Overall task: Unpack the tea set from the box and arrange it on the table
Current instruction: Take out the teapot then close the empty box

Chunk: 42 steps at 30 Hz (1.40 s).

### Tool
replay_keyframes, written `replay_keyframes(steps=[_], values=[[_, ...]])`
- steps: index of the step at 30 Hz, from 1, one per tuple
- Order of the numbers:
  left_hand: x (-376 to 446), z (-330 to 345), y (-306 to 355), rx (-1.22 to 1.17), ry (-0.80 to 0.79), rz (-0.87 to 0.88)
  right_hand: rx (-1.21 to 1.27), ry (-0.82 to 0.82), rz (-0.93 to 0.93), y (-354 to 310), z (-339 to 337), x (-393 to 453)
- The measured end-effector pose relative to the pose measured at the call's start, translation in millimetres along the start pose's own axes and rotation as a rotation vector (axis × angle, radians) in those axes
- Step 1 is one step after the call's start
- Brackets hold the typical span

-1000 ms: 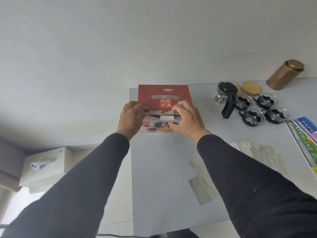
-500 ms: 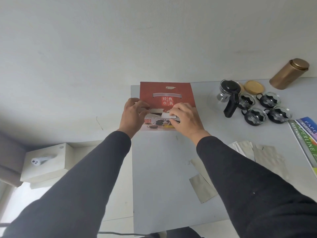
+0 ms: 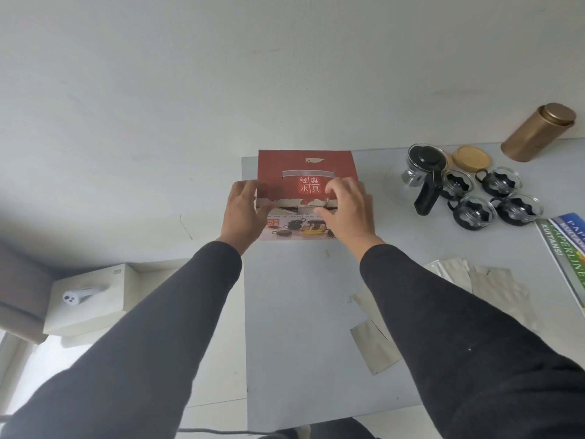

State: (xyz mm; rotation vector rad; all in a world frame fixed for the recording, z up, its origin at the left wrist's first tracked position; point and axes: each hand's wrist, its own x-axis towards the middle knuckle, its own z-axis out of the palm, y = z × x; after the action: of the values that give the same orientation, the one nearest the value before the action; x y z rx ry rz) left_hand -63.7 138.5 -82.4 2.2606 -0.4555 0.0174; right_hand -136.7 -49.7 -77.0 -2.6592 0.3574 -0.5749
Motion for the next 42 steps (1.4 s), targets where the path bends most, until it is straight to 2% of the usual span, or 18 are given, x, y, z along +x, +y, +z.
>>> replay_keyframes(steps=[2, 4, 6, 9, 12, 25, 30, 39, 42], values=[[2, 3, -1, -0.081, -0.061, -0.206, -0.012, -0.008, 0.164, 7, -5, 0], [5, 8, -4, -0.193, -0.145, -0.401, 0.208, -0.114, 0.390, 16, -10, 1], [8, 15, -7, -0.261, -0.208, -0.455, 0.388, -0.267, 0.542, 25, -10, 5], [18, 28, -1, -0.340, -0.194, -0.467, 0.350, -0.325, 0.599, 26, -12, 18], [36, 36, 6, -0.373, -0.181, -0.494, 0.305, -0.277, 0.608, 25, -15, 41], [114, 60, 10, -0.374, 0.013, -0.586, 0.155, -0.348, 0.454, 52, 10, 131], [112, 62, 10, -0.355, 0.038, -0.564, 0.083, -0.426, 0.378, 62, 9, 135], [104, 59, 25, -0.274, 0.088, -0.610, 0.118, -0.480, 0.348, 66, 4, 133], [92, 57, 34, -0.212, 0.162, -0.602, 0.157, -0.473, 0.327, 65, -4, 129]])
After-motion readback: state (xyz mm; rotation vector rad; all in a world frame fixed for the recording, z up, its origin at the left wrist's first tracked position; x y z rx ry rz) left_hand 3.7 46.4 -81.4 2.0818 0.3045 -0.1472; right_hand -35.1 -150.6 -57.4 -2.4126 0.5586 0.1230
